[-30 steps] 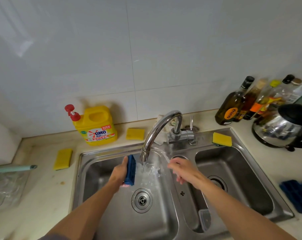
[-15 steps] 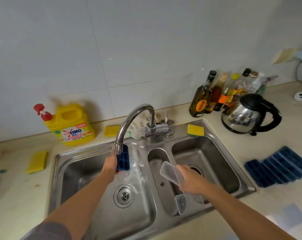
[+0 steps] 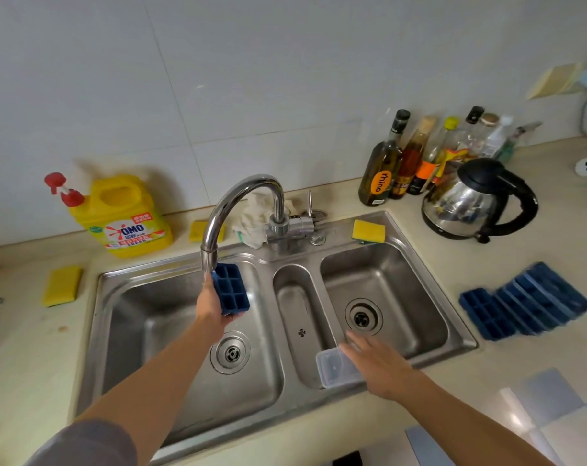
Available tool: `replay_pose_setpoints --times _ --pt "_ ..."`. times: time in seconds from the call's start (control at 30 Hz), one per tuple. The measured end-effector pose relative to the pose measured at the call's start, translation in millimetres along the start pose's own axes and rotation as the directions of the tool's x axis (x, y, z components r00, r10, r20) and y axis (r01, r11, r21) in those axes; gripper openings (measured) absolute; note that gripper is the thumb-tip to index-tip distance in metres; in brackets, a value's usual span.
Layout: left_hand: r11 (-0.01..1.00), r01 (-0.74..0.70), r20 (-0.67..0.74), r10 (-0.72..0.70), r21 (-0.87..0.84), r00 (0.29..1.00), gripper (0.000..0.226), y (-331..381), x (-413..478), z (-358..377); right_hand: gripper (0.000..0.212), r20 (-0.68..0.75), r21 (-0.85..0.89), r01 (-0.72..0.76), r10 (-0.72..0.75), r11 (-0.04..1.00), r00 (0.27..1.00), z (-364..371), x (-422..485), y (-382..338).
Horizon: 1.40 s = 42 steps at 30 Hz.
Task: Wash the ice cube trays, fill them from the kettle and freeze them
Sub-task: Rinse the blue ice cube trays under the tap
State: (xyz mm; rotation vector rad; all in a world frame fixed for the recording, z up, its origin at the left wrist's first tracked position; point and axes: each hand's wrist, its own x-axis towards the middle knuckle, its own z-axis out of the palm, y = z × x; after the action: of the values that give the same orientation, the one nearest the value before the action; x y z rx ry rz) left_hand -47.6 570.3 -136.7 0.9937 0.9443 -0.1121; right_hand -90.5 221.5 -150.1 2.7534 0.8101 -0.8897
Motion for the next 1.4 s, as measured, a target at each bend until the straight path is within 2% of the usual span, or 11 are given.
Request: replay_pose_setpoints --times 0.17,0.27,0.47,0.7,0.8,0.93,1.07,1.17,1.23,1.3,1.4 --pt "1.0 -0.003 0.009 0.003 -0.021 1.0 0.039 1 -9 -3 0.095 0.007 -0.02 -0.011 0.011 1.0 1.0 -10 4 -4" --pt "0.999 -0.001 0.036 0.003 -0.046 0.999 0.044 4 -10 -8 0.086 -0.068 0.058 -0.008 0.012 0.998 0.998 -30 10 -12" --pt "0.996 0.022 0.088 -0.014 -0.082 0.996 0.055 11 -12 -19 0.074 -0.172 0.409 0.038 0.037 0.912 0.984 -80 35 -59" --pt "0.997 -0.012 0.147 0.023 -0.075 0.989 0.068 19 -15 -27 0.067 -0.199 0.629 0.099 0.036 0.771 0.979 -125 82 -129" --pt "0.999 -0.024 0.23 0.034 -0.048 0.973 0.075 27 -13 -31 0.055 -0.138 0.79 0.05 0.098 0.612 0.986 -140 101 -148" --pt "0.997 -0.02 0.361 0.046 -0.076 0.931 0.079 36 -14 -33 0.03 0.036 0.966 -0.056 0.086 0.251 0.996 -153 117 -166" --pt "0.994 0.025 0.441 0.025 -0.107 0.897 0.078 39 -5 -30 0.018 0.043 0.992 -0.055 0.106 0.111 0.993 -158 129 -177" --pt "0.998 0.027 0.395 -0.001 -0.06 0.919 0.064 40 -4 -30 0.017 -0.026 0.986 -0.01 0.214 0.164 0.976 -161 135 -172" --pt "0.999 0.016 0.297 -0.002 -0.046 0.955 0.044 33 1 -34 0.016 -0.099 0.961 0.029 0.244 0.275 0.965 -165 137 -163" --pt "0.998 0.01 0.218 0.004 -0.062 0.976 0.037 28 5 -37 0.016 -0.161 0.921 0.064 0.227 0.385 0.961 -170 137 -155" --pt "0.998 0.054 0.22 -0.05 -0.013 0.974 0.033 29 9 -35 0.019 -0.233 0.864 0.108 0.199 0.492 0.952 -175 134 -147"
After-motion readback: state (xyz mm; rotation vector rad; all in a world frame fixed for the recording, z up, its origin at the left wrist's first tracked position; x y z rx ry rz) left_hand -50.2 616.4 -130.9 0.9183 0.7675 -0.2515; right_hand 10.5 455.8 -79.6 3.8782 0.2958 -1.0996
